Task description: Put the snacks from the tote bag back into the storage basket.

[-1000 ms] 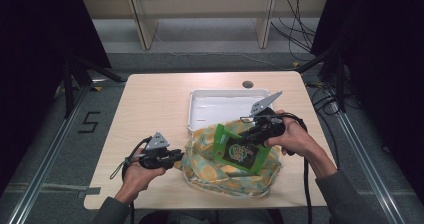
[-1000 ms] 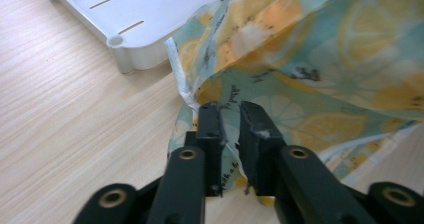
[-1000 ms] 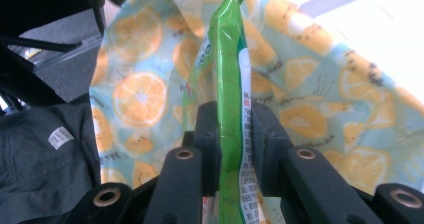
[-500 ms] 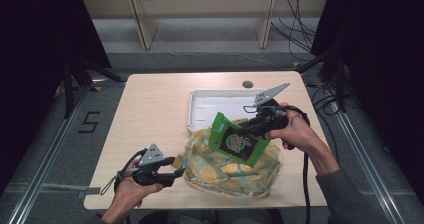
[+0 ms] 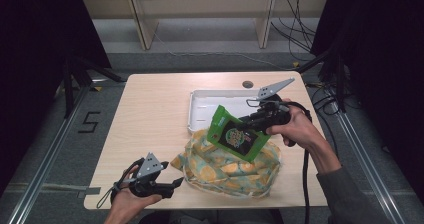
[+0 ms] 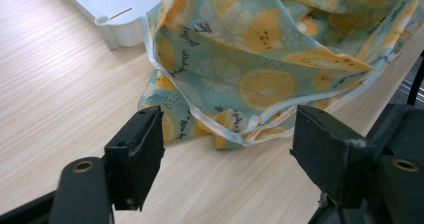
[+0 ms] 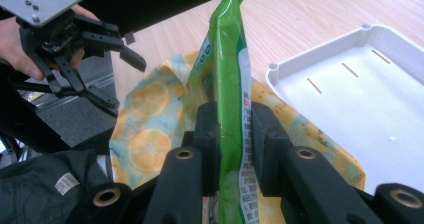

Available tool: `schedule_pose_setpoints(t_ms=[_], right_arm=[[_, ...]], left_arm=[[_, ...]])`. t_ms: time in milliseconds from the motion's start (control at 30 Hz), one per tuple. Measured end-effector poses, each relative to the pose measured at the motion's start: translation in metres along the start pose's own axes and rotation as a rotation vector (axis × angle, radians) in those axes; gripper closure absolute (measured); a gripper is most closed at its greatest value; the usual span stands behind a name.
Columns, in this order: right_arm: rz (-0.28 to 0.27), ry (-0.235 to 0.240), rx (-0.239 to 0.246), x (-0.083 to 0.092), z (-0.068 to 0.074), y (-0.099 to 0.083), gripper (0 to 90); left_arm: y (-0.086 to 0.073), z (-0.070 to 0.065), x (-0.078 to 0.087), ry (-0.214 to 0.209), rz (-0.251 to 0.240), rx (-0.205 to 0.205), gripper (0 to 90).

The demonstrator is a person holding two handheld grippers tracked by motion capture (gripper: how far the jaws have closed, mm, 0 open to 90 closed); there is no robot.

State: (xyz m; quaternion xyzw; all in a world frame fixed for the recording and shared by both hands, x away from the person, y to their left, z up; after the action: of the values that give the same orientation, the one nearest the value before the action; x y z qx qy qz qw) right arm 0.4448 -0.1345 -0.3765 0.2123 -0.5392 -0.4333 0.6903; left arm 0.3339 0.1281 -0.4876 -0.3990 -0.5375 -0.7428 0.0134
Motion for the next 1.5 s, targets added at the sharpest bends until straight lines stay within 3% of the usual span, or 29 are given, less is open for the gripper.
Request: schedule_pose_setpoints(t_ms=[67,100,133,200,267,400,467,500,567,633,733,767,800,833,1133,1267,1300,1367,1400,1500], right_arm=[[-0.007,-0.015,0.009,0.003,0.0,0.002,76.5],[-0.012,-0.011,-0.016,0.003,0.003,0.002,76.5],[-0.013,-0.019,-0.011,0.004,0.003,0.003,76.5],[-0.012,-0.016,-0.018,0.006,0.002,0.002,76.5],[-0.018,-0.036,0.004,0.01,-0.001,0.003,76.5],[-0.047,-0.029,-0.023,0.017,-0.002,0.007,76.4],[-0.071,-0.036,-0.016,0.024,-0.004,0.01,76.4],[-0.074,-0.03,-0.025,0.026,-0.004,0.01,76.4],[-0.091,-0.048,-0.024,0.032,-0.008,0.013,76.4],[-0.094,-0.051,-0.036,0.037,-0.009,0.014,76.5],[-0.11,-0.068,-0.031,0.044,-0.017,0.017,76.5],[-0.122,-0.066,-0.059,0.046,-0.018,0.017,76.4],[-0.124,-0.075,-0.036,0.049,-0.023,0.018,76.4],[-0.124,-0.089,-0.074,0.051,-0.023,0.018,76.4],[-0.167,-0.134,-0.128,0.072,-0.043,0.023,76.4],[-0.186,-0.165,-0.137,0.081,-0.051,0.024,76.5],[-0.178,-0.176,-0.123,0.083,-0.053,0.024,76.5],[-0.185,-0.194,-0.148,0.086,-0.057,0.025,76.5],[-0.196,-0.214,-0.137,0.089,-0.062,0.025,76.5],[-0.196,-0.242,-0.192,0.095,-0.07,0.023,76.4]], left_arm=[[0.001,0.0,0.0,0.002,-0.006,-0.01,25.6],[0.0,0.0,0.0,0.009,-0.004,-0.007,24.5],[0.0,0.0,-0.001,0.011,0.002,0.001,24.4],[-0.001,0.001,-0.002,0.011,0.004,-0.018,24.4],[-0.002,0.001,-0.002,0.019,0.008,-0.018,24.4],[-0.003,0.002,-0.002,0.014,0.003,-0.02,24.5],[-0.003,0.002,-0.002,0.015,0.004,-0.019,24.5],[-0.004,0.001,-0.002,0.016,0.01,0.01,24.5],[-0.004,0.002,-0.002,0.016,0.008,-0.014,24.5],[-0.004,0.003,-0.002,0.016,0.005,-0.012,24.5],[-0.003,0.002,-0.003,0.016,0.003,0.0,24.2],[-0.003,0.002,-0.003,0.016,0.003,0.0,24.0],[-0.003,0.002,-0.003,0.018,0.003,-0.001,24.0],[-0.003,0.002,-0.003,0.018,0.003,-0.002,24.0],[-0.004,0.002,-0.004,0.02,0.006,0.02,24.0],[-0.004,0.003,-0.003,0.025,0.013,0.006,24.2],[-0.005,0.003,-0.003,0.023,0.014,0.02,24.2],[-0.004,0.005,-0.002,0.025,0.012,-0.005,24.1],[-0.004,0.005,-0.002,0.022,0.007,-0.003,24.2],[-0.004,0.005,-0.001,0.024,0.009,-0.003,24.2]])
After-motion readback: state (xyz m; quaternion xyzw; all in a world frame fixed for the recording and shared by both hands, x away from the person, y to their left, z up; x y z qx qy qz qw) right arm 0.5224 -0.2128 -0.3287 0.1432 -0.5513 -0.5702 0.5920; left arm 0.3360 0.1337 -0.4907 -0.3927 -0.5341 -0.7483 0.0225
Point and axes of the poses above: each handheld gripper's, and its own axes: x roughly backward along the jaws, y roughly out of its top, z roughly to its left, the point moved 7 cm from there along -x, roughly forward along the jaws, and after that the axes turned 12 degrees about y, right-handed, at the moved point
